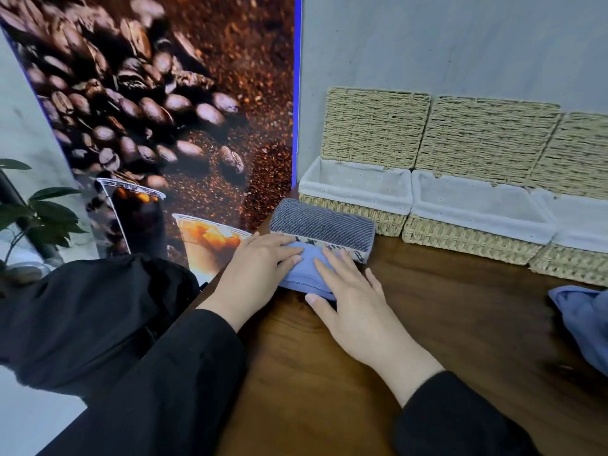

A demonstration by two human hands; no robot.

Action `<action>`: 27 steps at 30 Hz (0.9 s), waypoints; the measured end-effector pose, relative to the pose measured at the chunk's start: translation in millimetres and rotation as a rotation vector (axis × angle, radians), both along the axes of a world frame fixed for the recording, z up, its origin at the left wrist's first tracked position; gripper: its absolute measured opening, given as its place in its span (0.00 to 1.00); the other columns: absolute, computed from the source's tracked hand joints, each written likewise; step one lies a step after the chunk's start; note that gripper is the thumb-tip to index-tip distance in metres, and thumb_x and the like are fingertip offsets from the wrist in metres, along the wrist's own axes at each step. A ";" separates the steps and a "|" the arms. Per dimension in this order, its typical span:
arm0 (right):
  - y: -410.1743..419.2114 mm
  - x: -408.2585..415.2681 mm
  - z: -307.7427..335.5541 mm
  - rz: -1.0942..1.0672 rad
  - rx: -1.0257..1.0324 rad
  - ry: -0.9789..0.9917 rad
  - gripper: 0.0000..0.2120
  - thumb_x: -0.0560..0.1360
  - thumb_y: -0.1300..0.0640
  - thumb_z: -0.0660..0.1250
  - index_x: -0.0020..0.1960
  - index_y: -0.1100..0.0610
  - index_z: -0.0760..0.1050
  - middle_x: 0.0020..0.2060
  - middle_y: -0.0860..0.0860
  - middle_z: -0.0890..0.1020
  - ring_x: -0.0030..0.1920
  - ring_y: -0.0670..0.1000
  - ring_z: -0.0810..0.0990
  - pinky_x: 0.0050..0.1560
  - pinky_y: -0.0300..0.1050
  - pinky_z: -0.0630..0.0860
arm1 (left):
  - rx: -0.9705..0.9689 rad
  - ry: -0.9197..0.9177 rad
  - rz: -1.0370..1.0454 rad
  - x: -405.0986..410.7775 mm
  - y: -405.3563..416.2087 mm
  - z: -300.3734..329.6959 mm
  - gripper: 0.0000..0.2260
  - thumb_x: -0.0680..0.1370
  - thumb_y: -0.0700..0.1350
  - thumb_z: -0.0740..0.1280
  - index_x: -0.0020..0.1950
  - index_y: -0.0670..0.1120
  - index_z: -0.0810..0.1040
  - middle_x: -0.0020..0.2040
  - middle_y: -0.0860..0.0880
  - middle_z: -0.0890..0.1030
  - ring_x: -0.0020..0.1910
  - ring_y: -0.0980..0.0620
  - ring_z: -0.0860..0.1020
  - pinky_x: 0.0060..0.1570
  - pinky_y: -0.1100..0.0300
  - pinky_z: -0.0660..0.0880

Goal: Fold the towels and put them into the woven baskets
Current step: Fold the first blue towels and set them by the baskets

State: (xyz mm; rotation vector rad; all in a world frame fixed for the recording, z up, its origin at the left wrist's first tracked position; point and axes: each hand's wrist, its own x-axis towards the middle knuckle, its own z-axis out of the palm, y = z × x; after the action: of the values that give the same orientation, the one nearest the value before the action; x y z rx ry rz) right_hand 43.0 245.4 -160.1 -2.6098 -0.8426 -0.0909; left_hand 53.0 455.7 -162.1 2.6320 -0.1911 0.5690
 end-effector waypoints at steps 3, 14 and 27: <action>-0.7 -5.8 0.4 -0.026 0.081 -0.016 0.30 0.84 0.38 0.53 0.82 0.46 0.52 0.82 0.40 0.44 0.80 0.41 0.39 0.81 0.54 0.43 | 0.029 -0.071 0.056 -7.1 -6.5 -0.2 0.18 0.81 0.53 0.58 0.62 0.50 0.84 0.67 0.50 0.80 0.72 0.49 0.73 0.74 0.45 0.62; -104.5 -46.2 1.6 -0.237 0.555 -0.172 0.17 0.85 0.48 0.55 0.66 0.52 0.77 0.64 0.43 0.77 0.66 0.42 0.74 0.67 0.51 0.73 | -0.276 -0.148 -0.210 -50.0 -155.9 13.2 0.18 0.85 0.54 0.56 0.71 0.50 0.76 0.69 0.52 0.77 0.71 0.58 0.70 0.72 0.56 0.66; -354.9 -40.9 58.8 -0.841 -0.218 -0.176 0.26 0.80 0.38 0.63 0.76 0.41 0.64 0.81 0.50 0.56 0.81 0.56 0.50 0.74 0.71 0.53 | -0.135 0.045 -0.411 -75.2 -291.7 23.7 0.22 0.85 0.54 0.58 0.80 0.57 0.61 0.77 0.59 0.67 0.75 0.59 0.65 0.69 0.69 0.60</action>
State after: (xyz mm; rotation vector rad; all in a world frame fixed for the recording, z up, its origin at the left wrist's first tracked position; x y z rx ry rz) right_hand 2.2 -109.5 -101.3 -3.0087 0.2673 -0.4813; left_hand -22.2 164.0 -138.4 2.3763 -0.6379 0.3660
